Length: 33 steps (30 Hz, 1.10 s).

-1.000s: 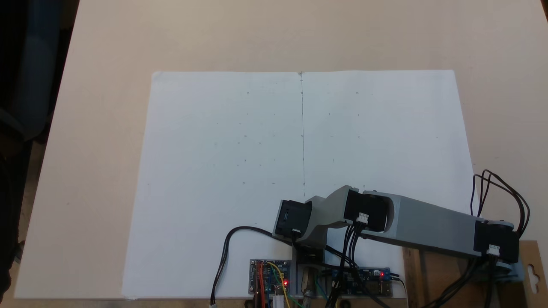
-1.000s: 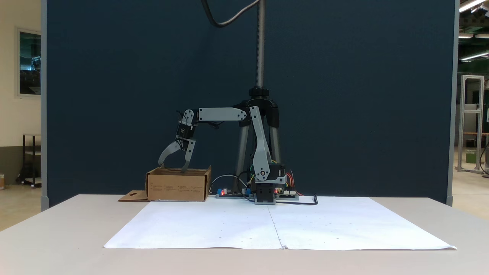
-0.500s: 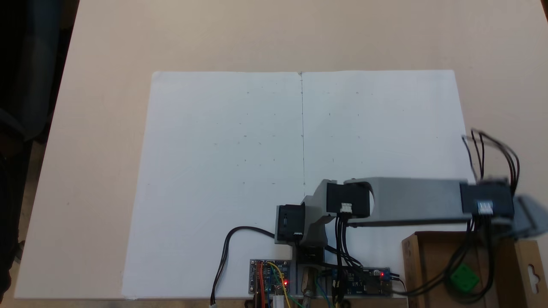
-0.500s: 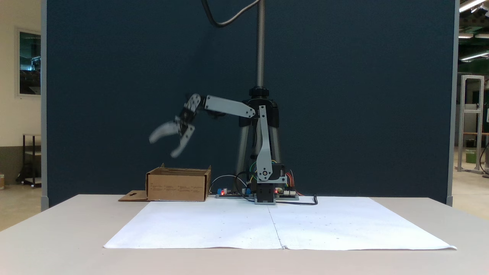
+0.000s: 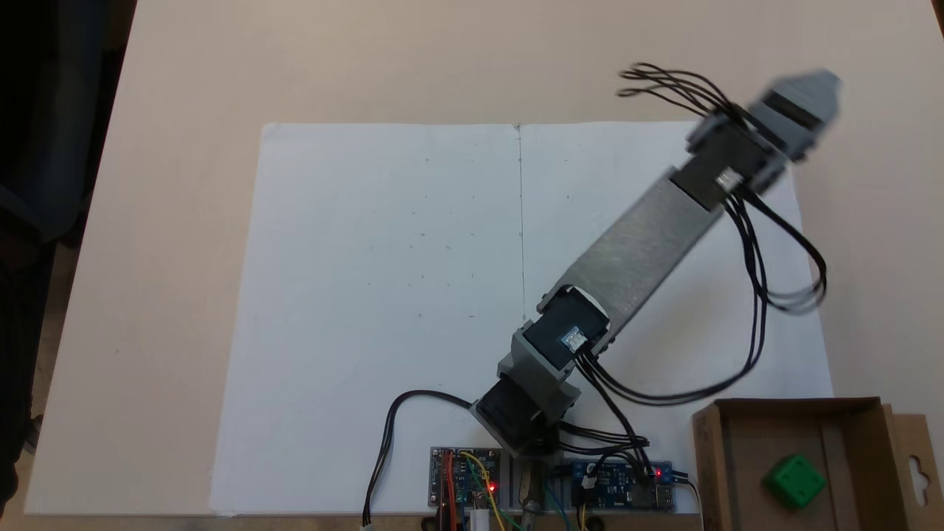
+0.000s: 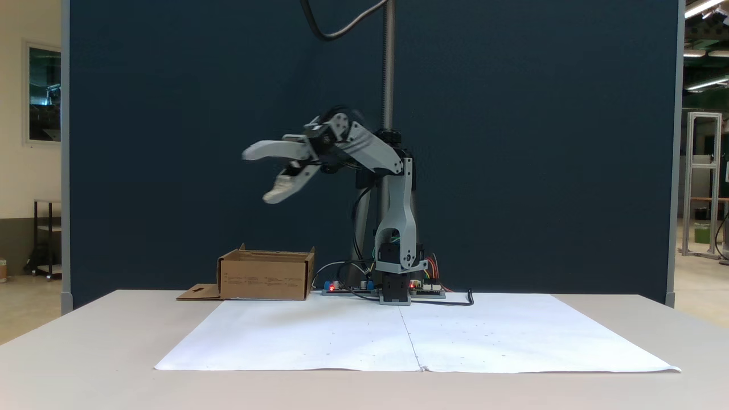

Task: Grasp a green dice and put it in the bin.

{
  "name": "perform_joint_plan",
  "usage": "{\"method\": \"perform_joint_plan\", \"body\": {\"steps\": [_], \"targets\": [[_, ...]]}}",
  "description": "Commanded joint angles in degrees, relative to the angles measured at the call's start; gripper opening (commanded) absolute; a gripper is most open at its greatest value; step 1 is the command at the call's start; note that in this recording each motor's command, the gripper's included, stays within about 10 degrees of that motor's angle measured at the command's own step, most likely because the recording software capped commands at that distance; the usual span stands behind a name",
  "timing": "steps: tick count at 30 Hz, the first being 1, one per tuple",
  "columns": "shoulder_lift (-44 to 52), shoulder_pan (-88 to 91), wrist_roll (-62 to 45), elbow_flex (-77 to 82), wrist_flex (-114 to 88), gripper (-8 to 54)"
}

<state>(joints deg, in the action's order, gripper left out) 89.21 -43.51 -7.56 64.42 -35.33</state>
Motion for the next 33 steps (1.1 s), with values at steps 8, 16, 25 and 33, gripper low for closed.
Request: {"method": "perform_joint_plan", "body": {"steps": [8,16,25,33], "targets": [[1.41,20.92,3.25,0.18,5.01,43.2],[7.47,35.51,2.64,20.3,16.77,44.1],[20.39,44.65,1.23,57.13,36.37,44.0],[35.24,47.02,1.67,79.54,51.4,43.9]]}}
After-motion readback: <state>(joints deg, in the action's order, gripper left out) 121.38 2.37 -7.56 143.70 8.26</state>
